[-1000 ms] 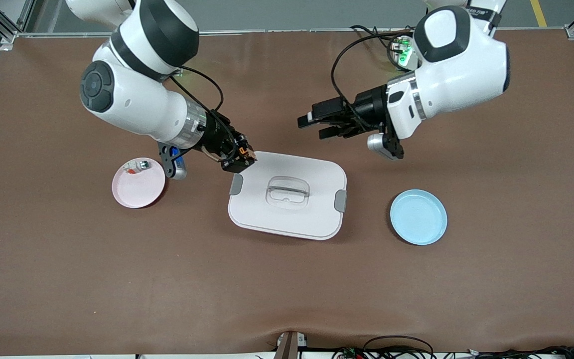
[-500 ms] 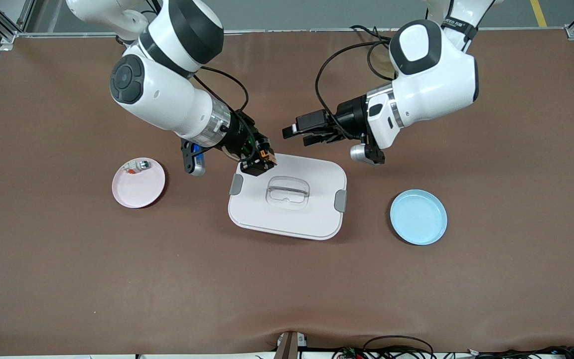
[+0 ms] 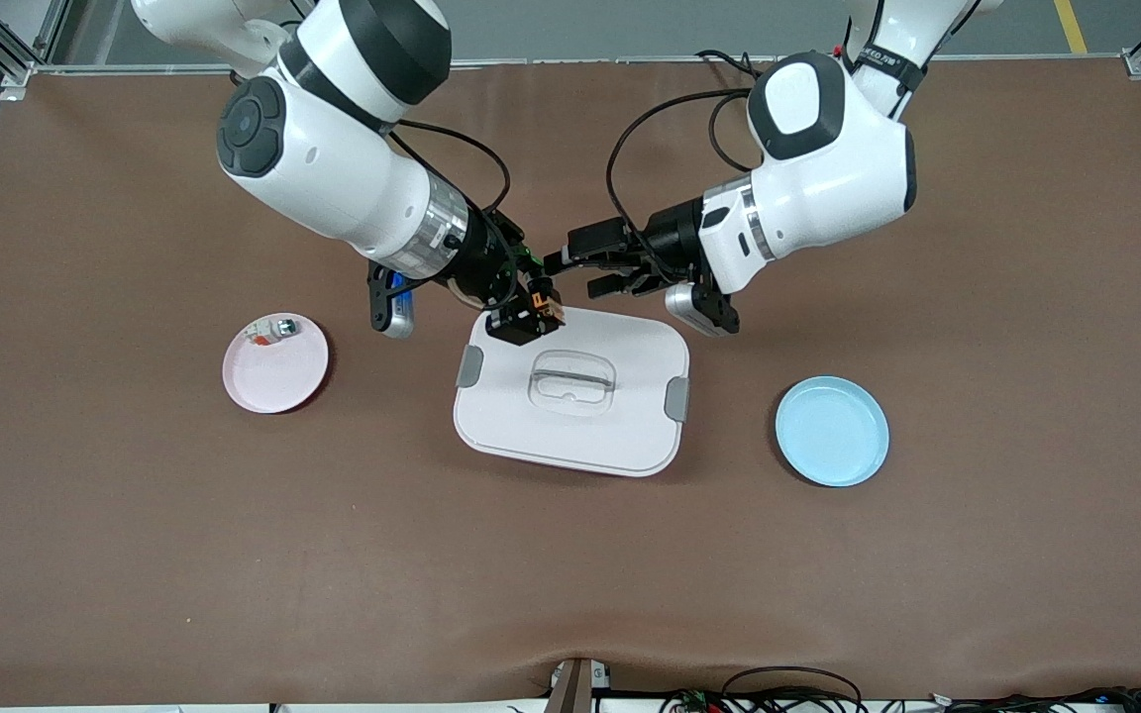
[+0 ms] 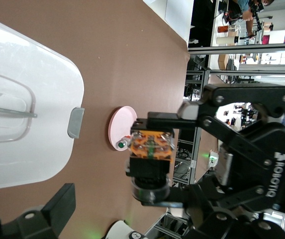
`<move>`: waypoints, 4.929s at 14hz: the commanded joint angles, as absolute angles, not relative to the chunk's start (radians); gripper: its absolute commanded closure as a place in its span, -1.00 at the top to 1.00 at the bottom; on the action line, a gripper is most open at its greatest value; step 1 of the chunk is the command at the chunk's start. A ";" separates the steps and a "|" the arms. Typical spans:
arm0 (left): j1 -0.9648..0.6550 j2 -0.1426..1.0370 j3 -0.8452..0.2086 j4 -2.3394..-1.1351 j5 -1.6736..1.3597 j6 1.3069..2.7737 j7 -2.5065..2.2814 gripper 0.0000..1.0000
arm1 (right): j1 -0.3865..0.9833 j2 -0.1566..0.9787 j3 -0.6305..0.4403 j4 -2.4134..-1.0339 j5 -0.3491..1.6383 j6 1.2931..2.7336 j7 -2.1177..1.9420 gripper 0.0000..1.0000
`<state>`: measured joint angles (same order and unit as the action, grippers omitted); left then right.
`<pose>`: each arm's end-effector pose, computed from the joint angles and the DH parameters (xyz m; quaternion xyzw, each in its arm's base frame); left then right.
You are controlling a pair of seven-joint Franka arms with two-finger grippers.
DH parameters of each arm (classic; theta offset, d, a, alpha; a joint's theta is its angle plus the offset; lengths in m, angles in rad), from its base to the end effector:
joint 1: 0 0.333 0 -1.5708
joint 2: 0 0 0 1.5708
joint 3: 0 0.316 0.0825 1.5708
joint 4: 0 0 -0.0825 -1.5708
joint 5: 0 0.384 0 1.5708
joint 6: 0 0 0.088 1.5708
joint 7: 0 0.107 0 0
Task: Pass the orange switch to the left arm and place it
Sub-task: 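Grasp the orange switch with the left gripper above the white box, then open the right gripper and withdraw it while the left gripper pulls back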
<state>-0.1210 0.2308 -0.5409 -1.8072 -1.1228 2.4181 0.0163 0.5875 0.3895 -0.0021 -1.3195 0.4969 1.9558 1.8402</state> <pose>0.5259 -0.3838 0.4786 0.8652 0.0478 -0.0015 0.4991 0.5664 0.4136 0.5485 -0.7415 0.6161 0.1803 0.1949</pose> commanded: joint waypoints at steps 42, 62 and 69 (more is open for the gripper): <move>-0.110 0.232 -0.548 -1.792 -1.143 2.470 0.084 -1.00 | 0.646 0.434 -0.012 -1.259 0.517 2.023 1.916 1.00; 0.064 0.015 -0.538 -1.761 -0.728 1.975 -0.038 -1.00 | 0.327 0.402 -0.021 -1.200 0.509 1.387 1.324 1.00; 0.117 0.011 -0.535 -1.582 -0.349 1.616 -0.051 -1.00 | 0.155 0.393 -0.025 -1.135 0.399 1.194 0.893 1.00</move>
<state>0.1122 0.0142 -0.5323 -1.6278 -0.4250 1.6844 -0.0306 0.2007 0.4022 -0.0373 -1.1858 0.4236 1.2524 0.9790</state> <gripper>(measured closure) 0.586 0.000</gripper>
